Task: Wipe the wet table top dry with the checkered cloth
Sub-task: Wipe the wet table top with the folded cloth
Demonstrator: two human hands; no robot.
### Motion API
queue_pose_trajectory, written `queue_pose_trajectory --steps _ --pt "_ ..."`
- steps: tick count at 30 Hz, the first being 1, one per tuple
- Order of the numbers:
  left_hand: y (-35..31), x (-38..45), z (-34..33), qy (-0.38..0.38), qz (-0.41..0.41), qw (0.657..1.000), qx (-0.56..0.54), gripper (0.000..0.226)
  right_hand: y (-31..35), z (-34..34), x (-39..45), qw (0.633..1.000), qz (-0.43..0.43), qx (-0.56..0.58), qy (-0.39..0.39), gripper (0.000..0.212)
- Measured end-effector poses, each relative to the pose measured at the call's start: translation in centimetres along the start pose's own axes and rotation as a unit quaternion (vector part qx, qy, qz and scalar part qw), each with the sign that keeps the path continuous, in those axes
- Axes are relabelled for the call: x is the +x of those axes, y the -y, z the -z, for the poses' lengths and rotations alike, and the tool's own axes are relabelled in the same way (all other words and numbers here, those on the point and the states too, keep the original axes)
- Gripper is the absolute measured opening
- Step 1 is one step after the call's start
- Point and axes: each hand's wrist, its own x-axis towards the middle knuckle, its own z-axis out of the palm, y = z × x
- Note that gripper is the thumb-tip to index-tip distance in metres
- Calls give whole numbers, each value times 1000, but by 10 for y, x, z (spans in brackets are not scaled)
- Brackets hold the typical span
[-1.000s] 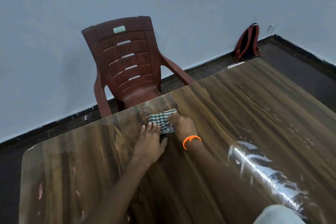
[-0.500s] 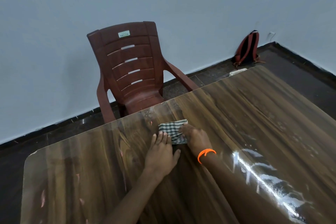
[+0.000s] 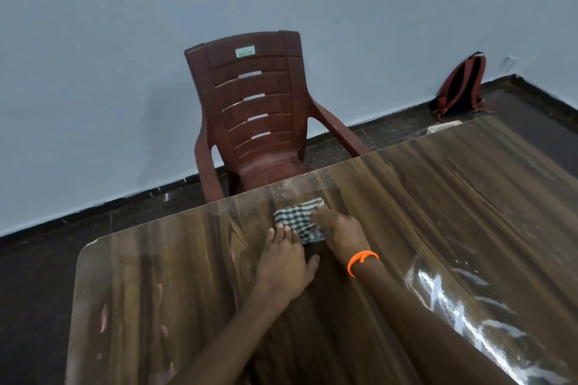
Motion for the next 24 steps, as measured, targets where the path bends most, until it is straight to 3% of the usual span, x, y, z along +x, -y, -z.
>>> queue_pose_trajectory --steps 5,9,13,19,24 --pt "-15 8 -4 -7 -38 999 -27 79 -23 19 -14 999 3 -39 -5 31" --pt "-21 49 -2 12 -68 998 -4 82 -36 30 18 996 -74 -17 -50 27" --pt "-21 93 6 11 -49 999 9 84 -48 24 58 986 -153 6 -69 29" --pt "0 124 7 -7 -30 999 24 86 -52 17 101 989 -127 24 -66 27" --pt "26 117 13 -12 -30 997 66 82 -41 3 119 993 -112 38 -8 26"
